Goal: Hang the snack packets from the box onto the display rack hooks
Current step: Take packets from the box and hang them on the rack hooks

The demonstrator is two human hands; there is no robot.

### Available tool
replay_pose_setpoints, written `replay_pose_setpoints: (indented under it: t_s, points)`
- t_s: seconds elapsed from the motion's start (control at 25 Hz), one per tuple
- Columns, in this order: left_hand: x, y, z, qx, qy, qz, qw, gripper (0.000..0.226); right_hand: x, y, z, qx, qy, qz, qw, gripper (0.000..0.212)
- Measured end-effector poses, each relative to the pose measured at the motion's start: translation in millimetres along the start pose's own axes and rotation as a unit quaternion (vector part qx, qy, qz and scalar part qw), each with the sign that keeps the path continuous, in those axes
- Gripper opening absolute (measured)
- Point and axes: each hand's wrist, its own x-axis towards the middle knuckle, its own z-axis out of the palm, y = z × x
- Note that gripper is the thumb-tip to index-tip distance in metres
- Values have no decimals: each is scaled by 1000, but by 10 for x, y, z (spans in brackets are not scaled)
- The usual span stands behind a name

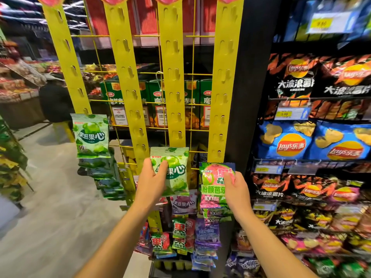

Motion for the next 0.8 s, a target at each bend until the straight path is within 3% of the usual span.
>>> replay_pose_setpoints:
  t_s: [0.48,0.8]
  points:
    - [-4,-39,1,11,1,-7,1000,30,-43,253,88,-25,10,-5,1000,34]
    - [-14,15,29,22,-2,-1,1000,31,52,280,-12,-220,58,-74,971,22]
